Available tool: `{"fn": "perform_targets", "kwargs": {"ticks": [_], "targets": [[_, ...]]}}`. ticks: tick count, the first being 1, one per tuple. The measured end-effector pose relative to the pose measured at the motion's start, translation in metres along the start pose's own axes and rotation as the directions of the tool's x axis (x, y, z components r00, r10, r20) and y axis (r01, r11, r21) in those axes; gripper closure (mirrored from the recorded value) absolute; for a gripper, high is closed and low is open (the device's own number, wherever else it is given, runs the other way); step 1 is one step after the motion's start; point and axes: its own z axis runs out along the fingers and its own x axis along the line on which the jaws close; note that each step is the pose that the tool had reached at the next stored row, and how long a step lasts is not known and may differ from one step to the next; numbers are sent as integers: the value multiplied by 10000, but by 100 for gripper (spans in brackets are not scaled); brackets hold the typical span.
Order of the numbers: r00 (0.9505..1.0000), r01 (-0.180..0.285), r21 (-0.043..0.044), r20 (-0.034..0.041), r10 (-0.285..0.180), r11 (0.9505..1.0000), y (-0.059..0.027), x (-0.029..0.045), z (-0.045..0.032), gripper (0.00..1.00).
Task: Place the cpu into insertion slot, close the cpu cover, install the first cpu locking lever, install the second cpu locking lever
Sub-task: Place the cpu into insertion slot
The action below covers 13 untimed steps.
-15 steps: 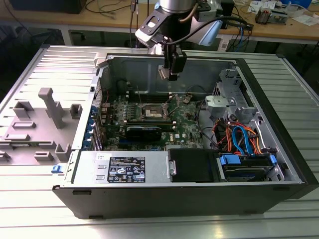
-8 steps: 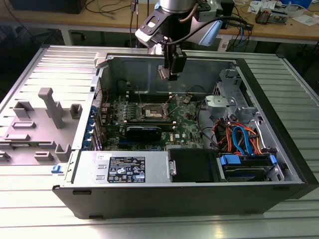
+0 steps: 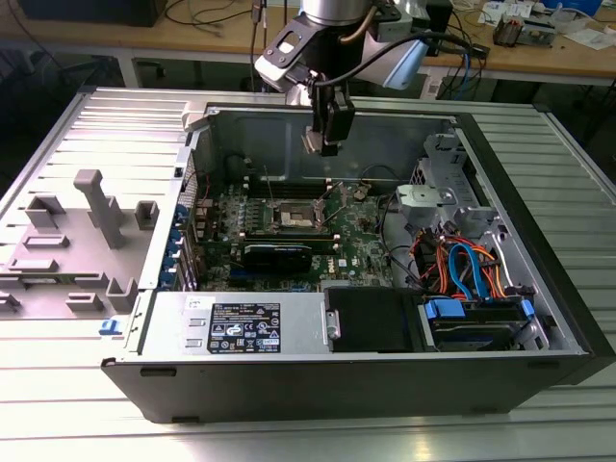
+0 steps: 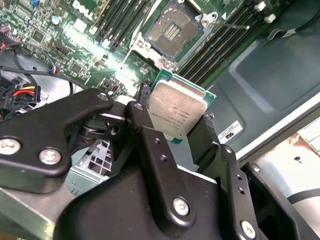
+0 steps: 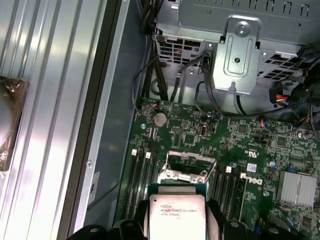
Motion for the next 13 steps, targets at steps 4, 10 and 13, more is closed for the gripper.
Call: {"fn": "perform_targets", "kwargs": {"ticks": [4, 10, 13], "targets": [[9999, -121, -4, 3, 121, 9999, -54, 10, 20, 46], [9963, -860, -24, 32, 860, 9963, -58, 8, 84, 46], [9944, -1058, -30, 42, 1058, 9944, -64, -12, 110, 46]]}}
